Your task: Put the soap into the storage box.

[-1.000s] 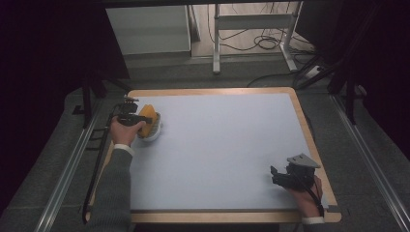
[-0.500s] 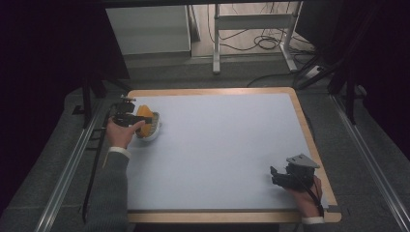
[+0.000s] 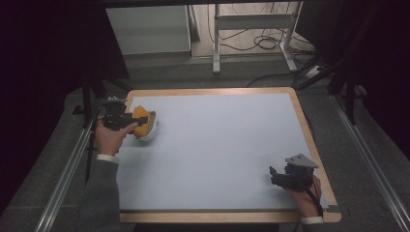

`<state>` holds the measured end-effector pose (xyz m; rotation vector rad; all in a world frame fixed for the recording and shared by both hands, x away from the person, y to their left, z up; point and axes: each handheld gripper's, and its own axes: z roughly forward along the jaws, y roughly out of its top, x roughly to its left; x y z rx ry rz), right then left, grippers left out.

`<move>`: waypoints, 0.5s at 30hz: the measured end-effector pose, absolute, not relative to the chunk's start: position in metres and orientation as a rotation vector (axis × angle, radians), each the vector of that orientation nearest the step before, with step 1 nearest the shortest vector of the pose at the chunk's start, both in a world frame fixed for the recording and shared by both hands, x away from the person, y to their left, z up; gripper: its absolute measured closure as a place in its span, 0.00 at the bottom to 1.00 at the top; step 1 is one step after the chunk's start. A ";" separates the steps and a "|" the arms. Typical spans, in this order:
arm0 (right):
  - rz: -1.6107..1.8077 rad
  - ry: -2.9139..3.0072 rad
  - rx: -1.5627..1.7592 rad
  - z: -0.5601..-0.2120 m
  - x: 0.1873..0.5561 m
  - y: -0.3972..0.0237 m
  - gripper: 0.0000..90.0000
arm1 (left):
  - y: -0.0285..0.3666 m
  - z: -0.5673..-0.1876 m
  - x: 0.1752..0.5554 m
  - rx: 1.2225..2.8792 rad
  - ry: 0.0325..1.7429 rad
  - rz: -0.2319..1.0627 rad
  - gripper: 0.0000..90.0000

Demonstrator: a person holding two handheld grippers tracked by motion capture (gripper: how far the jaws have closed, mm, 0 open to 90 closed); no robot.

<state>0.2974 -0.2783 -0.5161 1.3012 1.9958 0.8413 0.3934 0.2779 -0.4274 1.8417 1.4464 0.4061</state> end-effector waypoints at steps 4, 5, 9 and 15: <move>0.842 1.997 1.300 -0.516 0.298 -0.278 0.10 | 0.273 -0.427 0.388 1.852 1.403 0.382 0.30; 0.841 1.997 1.300 -0.516 0.298 -0.279 0.10 | 0.270 -0.429 0.385 1.857 1.374 0.364 0.30; 0.841 1.994 1.300 -0.516 0.298 -0.280 0.10 | 0.264 -0.434 0.380 1.881 1.338 0.348 0.29; 0.841 1.995 1.302 -0.517 0.298 -0.279 0.10 | 0.253 -0.442 0.367 1.915 1.278 0.336 0.28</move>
